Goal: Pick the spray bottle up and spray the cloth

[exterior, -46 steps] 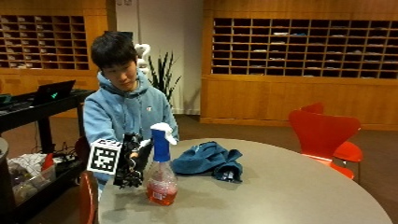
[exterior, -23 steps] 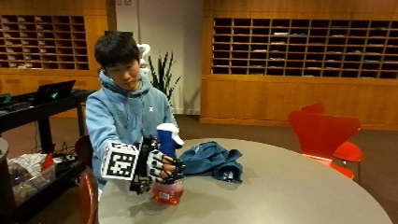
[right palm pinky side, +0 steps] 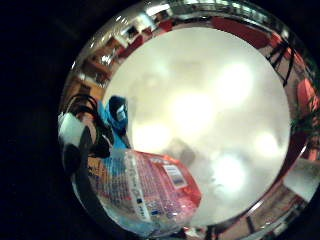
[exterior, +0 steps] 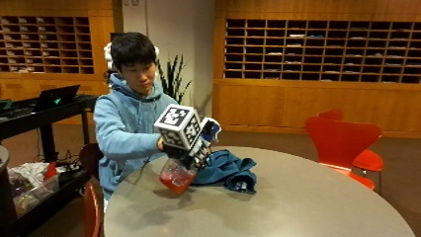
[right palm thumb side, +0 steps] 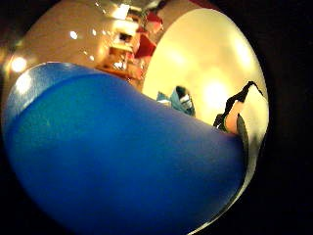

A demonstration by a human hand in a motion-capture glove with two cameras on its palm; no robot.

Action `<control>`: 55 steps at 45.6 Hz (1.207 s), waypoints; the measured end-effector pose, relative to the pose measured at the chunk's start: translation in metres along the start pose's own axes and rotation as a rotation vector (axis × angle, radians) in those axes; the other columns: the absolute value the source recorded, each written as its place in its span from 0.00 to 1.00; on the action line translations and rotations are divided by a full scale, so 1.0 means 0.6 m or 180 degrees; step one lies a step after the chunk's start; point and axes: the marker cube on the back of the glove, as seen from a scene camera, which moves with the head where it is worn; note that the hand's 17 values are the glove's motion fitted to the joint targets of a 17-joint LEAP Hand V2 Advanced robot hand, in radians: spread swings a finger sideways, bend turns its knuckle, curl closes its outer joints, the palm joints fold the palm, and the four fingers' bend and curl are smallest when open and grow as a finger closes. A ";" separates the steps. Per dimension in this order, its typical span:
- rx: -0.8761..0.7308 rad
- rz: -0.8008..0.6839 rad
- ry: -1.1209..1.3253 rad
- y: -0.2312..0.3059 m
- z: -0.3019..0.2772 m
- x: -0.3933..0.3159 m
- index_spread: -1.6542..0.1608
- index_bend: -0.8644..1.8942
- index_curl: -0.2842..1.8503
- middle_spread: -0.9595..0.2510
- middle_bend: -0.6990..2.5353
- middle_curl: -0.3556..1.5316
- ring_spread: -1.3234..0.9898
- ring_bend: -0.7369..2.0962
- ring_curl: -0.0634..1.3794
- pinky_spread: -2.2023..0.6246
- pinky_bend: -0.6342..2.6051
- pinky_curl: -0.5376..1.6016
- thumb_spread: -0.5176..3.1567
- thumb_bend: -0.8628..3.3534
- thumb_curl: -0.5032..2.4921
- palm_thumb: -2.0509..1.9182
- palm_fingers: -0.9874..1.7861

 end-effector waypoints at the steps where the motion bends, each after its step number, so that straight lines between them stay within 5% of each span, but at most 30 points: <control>1: -0.0104 -0.0024 0.0122 0.000 0.000 -0.014 0.79 0.43 0.34 0.69 0.35 0.42 0.51 0.44 0.31 0.70 0.32 0.43 0.27 0.20 0.37 0.73 0.85; 24: -0.1454 0.0151 0.3255 -0.023 0.017 -0.259 0.79 0.43 0.36 0.68 0.35 0.43 0.50 0.44 0.32 0.69 0.33 0.44 0.24 0.20 0.40 0.72 0.85; 55: -0.1575 0.0271 0.3283 -0.037 0.063 -0.235 0.79 0.43 0.37 0.68 0.35 0.43 0.50 0.44 0.32 0.69 0.33 0.43 0.24 0.20 0.42 0.72 0.85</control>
